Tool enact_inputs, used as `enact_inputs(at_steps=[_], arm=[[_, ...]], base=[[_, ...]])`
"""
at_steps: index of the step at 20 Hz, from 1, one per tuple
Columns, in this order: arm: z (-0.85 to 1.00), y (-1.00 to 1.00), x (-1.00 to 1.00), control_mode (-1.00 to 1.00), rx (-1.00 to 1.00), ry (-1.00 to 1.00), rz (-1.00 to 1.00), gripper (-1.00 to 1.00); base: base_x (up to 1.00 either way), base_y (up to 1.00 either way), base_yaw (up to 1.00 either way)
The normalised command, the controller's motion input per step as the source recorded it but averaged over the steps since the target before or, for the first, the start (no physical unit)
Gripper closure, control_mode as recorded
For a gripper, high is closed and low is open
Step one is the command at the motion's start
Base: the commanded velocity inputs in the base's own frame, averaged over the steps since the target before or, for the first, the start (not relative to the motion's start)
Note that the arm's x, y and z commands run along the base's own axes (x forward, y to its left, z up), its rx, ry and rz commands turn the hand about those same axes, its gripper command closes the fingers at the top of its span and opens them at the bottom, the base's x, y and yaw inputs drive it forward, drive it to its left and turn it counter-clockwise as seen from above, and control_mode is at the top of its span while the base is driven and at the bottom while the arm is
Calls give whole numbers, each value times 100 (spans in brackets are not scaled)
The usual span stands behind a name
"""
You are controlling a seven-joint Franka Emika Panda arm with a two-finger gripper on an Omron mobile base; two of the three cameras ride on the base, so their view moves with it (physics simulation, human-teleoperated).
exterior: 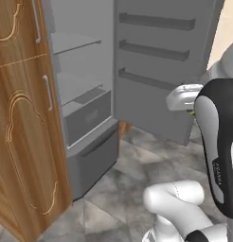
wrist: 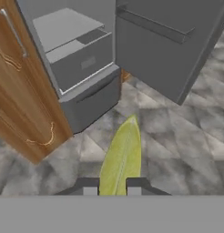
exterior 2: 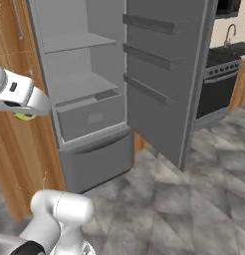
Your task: There is a bowl on the dining counter. Grab a lemon wedge from the fridge and place it in the bowl. Then get the liquor bottle and glass cup from the cabinet and place them next to the bowl.
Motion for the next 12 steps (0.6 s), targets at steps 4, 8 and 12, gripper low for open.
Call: enact_inputs(at_steps=[4,8,12], arm=[[0,0,0,100,0,0,0,100],[0,0,0,100,0,0,0,100],[0,0,0,100,0,0,0,100]], base=[[-57,0,-76],[-56,0,-74],[-60,-1,-72]])
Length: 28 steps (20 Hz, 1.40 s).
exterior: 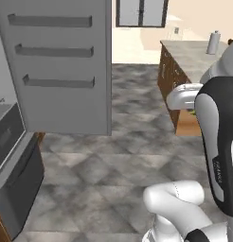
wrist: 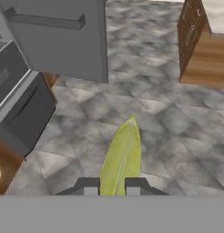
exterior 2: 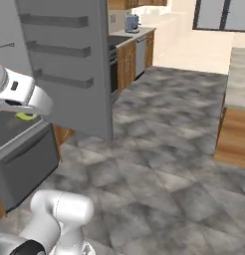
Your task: There is a bowl on the dining counter. Grab a lemon wedge from the fridge and place it in the bowl. Then get the liquor bottle and glass cup from the cabinet and place them next to the bowl.
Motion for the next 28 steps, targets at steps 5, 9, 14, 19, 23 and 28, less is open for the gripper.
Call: enact_inputs(at_steps=[5,9,14,19,23,28], arm=[[0,0,0,100,0,0,0,100],[0,0,0,100,0,0,0,100],[0,0,0,100,0,0,0,100],[0,0,0,100,0,0,0,100],[0,0,0,100,0,0,0,100],[0,0,0,100,0,0,0,100]], base=[[-50,-9,-69],[-1,-29,-49],[45,-65,-22],[64,-96,-11],[74,-100,-4],[86,-100,0]])
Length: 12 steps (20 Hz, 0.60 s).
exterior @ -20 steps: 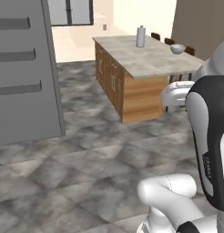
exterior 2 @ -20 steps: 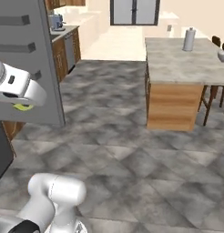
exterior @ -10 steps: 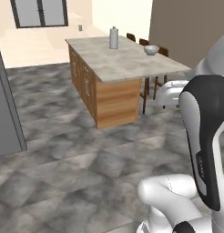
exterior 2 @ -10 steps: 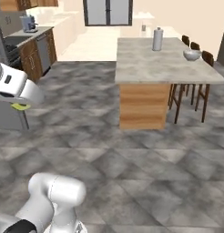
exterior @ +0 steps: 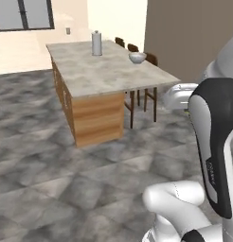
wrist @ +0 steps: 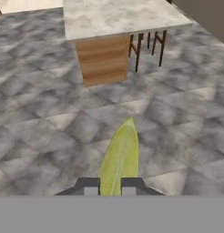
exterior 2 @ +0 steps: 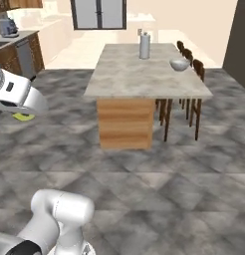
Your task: There is a bowl on the dining counter. Grab a lemon wedge from the fridge and place it in the bowl. Then get the liquor bottle and glass cup from the cabinet and place them next to the bowl.
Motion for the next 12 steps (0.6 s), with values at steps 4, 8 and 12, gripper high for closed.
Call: enact_inputs(at_steps=[4,8,12], arm=[[0,0,0,100,0,0,0,100],[0,0,0,100,0,0,0,100],[0,0,0,100,0,0,0,100]], base=[[98,-100,0],[96,-100,0],[90,-100,0]])
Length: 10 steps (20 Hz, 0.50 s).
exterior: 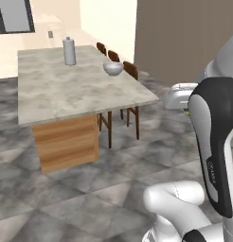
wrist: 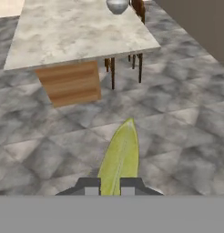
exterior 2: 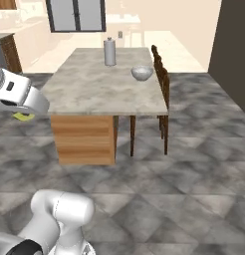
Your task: There is a bowl on the dining counter. Grab a lemon wedge from the fridge and place it in the bowl. Then get the liquor bottle and glass cup from the cabinet and place them next to the bowl.
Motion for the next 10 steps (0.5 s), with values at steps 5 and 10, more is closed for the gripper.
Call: enact_inputs(at_steps=[5,10], arm=[[0,0,0,100,0,0,0,100],[0,0,0,100,0,0,0,100]], base=[[83,-100,4],[68,-100,22]])
